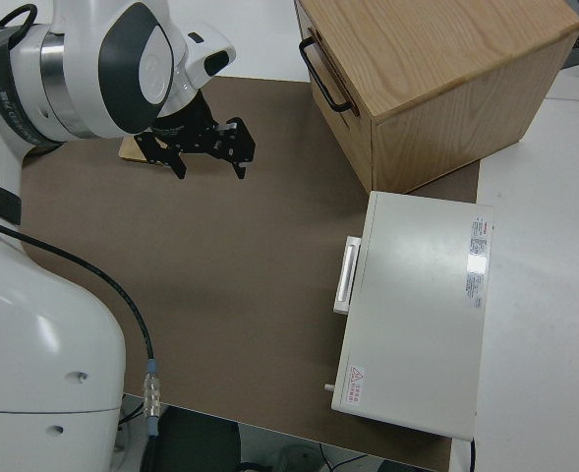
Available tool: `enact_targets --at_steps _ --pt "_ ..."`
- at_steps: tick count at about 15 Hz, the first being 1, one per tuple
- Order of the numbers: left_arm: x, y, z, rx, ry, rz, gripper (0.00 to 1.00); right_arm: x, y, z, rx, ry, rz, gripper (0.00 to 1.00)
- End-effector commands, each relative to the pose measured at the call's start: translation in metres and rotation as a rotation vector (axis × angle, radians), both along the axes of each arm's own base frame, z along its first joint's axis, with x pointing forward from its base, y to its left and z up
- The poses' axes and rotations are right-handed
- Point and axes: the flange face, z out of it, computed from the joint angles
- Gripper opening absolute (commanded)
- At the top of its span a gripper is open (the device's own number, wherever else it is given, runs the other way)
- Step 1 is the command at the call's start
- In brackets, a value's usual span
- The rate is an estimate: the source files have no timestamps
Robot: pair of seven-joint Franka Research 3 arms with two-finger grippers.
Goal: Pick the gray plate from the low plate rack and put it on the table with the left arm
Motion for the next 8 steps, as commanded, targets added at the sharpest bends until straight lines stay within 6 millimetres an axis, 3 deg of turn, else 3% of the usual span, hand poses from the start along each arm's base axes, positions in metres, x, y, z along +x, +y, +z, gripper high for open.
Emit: enact_targets --at_steps 1,8 --pt "-0.021 0.033 -0.014 -0.005 0.041 0.005 1.0 -0.002 -0.002 0.003 -0.007 0.002 -0.014 0.983" --pt "-0.041 0.047 -0.059 0.027 0.108 0.01 1.0 -0.002 -0.003 0.003 -0.008 0.002 -0.016 0.983"
